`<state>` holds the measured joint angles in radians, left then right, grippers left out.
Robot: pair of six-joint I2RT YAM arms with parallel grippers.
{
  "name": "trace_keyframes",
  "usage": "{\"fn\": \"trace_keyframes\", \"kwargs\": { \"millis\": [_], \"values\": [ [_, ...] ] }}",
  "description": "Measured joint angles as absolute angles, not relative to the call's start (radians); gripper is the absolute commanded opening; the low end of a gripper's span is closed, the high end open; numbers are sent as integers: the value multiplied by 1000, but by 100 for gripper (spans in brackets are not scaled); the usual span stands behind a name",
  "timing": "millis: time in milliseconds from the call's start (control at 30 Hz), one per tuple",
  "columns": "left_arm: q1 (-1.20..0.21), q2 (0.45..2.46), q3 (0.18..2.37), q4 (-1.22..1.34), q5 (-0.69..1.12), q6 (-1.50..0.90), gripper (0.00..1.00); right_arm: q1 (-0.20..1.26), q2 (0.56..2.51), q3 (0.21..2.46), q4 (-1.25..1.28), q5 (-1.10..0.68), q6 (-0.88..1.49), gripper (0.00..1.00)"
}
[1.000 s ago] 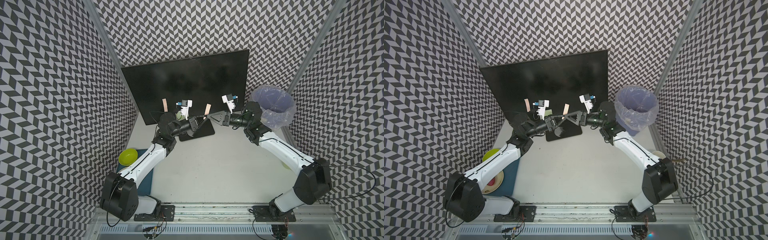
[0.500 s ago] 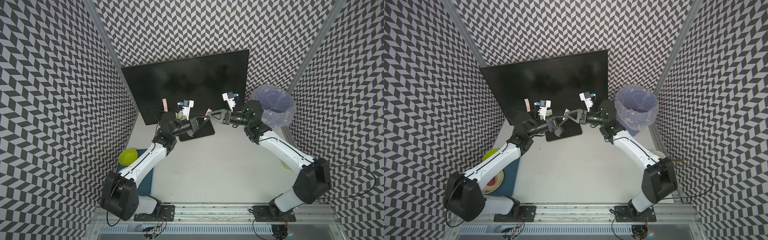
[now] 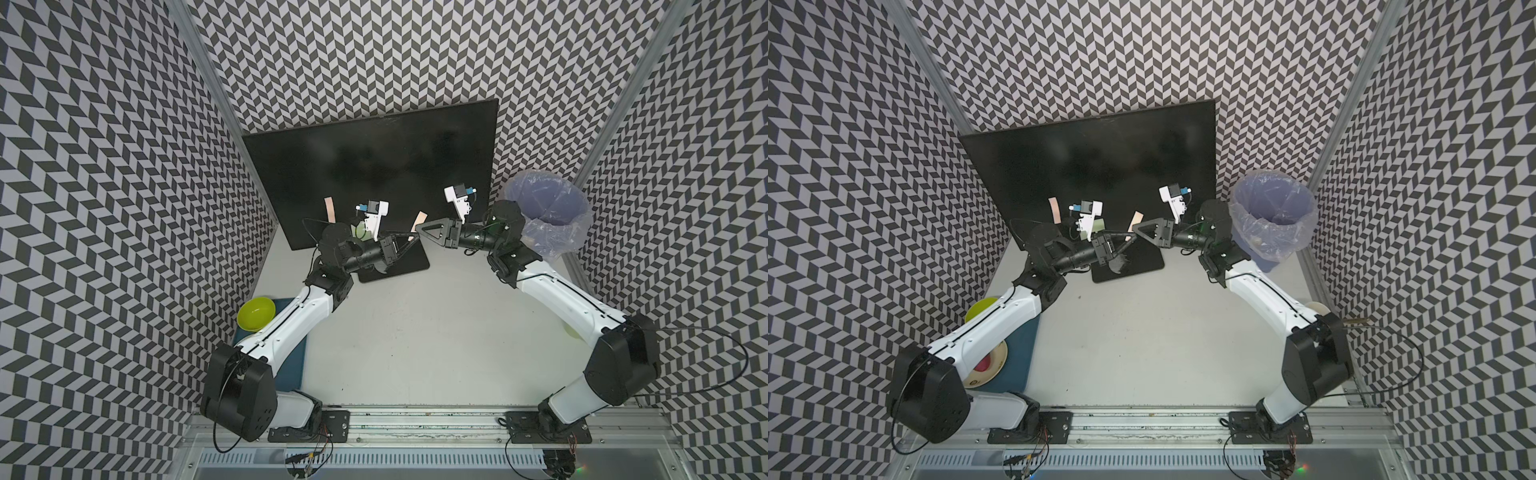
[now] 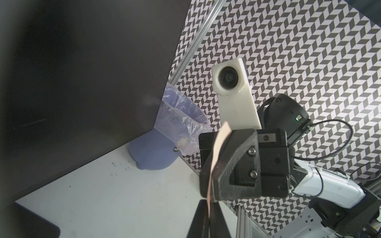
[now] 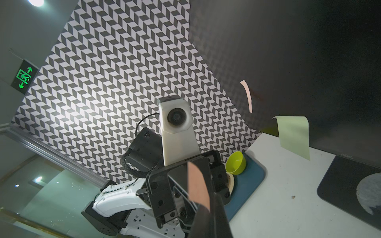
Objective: Remove the sticky note from the monitor
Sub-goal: Tear off the sticky note from the monitor, then place the sticky note in the trash bin.
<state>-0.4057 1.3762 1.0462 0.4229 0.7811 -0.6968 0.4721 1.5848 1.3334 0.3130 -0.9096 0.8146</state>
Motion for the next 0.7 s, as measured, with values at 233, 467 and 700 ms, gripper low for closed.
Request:
{"fn": "trace_keyframes", "kwargs": {
  "millis": [233,467,700],
  "values": [
    [-405,1376,1047,361,772,-674,72,425,1584,1369,233,-912,757,0],
    [-368,1346,1047,297,729,-641,95,196,1572,1402,43,-873,603,0],
    [-282,1273,1044,273,683,-624,100,-69,1543,1475,-138,-756,453,1]
  ]
}}
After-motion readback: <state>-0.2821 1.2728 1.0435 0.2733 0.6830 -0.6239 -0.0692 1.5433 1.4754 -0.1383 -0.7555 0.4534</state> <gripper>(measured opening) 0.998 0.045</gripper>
